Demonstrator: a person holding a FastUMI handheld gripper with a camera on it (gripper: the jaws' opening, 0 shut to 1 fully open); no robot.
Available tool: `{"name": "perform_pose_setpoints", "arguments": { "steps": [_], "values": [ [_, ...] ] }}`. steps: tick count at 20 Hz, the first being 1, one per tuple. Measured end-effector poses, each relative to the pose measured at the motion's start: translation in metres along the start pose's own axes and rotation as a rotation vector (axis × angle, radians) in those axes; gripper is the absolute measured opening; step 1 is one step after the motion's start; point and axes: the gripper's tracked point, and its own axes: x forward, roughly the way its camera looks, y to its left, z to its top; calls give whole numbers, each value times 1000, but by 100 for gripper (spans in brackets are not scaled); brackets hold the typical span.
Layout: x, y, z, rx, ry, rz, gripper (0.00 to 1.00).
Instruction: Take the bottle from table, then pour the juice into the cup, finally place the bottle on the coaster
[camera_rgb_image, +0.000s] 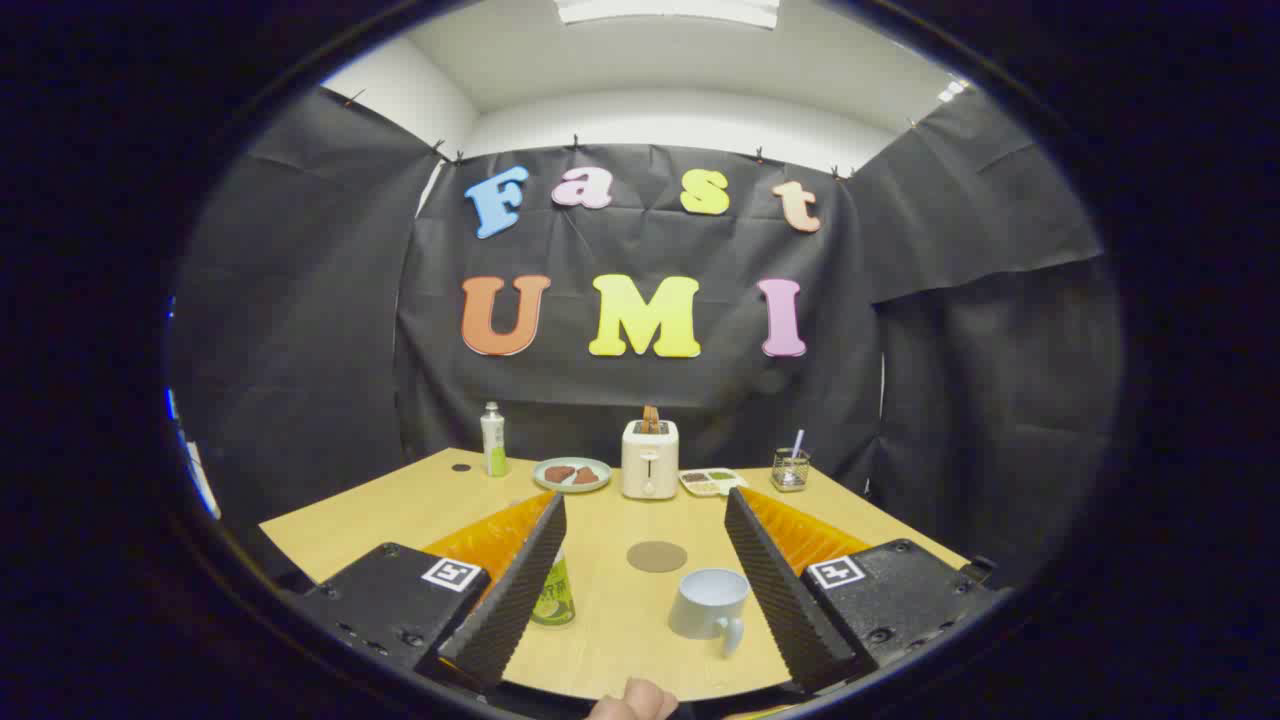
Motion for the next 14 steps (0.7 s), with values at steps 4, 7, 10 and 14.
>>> {"name": "perform_pose_setpoints", "arguments": {
  "steps": [4, 7, 10, 14],
  "values": [
    [9, 14, -5, -34, 29, -11, 100],
    [16, 13, -3, -36, 21, -31, 100],
    [22, 14, -10, -48, 39, -39, 100],
    [28, 8, -15, -31, 51, -37, 100]
  ]
}}
